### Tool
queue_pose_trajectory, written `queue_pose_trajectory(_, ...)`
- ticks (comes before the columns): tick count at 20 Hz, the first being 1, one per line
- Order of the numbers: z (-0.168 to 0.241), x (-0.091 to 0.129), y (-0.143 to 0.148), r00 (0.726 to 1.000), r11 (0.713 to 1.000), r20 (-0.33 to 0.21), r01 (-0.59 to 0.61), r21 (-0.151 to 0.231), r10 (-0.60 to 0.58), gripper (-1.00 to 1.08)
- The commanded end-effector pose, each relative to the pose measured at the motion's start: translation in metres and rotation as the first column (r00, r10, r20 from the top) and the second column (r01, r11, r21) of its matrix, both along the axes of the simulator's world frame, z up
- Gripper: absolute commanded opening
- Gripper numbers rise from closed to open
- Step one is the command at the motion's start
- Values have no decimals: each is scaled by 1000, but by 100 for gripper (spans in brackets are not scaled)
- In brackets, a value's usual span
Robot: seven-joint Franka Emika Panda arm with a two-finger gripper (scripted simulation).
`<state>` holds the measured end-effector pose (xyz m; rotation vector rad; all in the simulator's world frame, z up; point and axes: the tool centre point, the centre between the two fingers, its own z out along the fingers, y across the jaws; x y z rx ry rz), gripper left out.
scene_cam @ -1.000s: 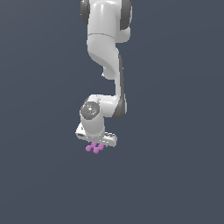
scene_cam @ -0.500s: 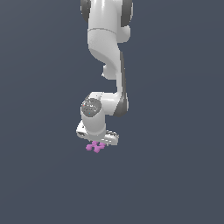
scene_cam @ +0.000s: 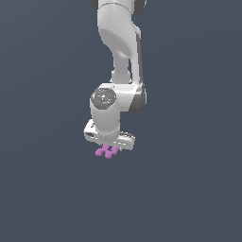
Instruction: Pick up the object and move it to a goal position.
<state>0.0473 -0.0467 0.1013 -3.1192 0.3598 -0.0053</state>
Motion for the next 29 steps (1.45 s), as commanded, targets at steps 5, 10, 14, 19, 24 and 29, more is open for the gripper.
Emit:
queue_pose_trajectory(5,74,-2,24,1000,1000,0,1,-1,-1,-100)
queue_pose_trajectory(10,131,-3,42,1000,1000,-1,2,-2,-2,-100)
queue_pose_trajectory(14,171,-2,55,1000,1000,-2,2,-2,-2,-100)
queue_pose_trajectory(19,206,-1,67,1000,1000,-3,2,-2,-2,-100)
queue_pose_trajectory(24,226,0,73,1000,1000,-3,2,-2,-2,-100)
queue_pose_trajectory(29,233,1,75,1000,1000,-3,2,-2,-2,-100)
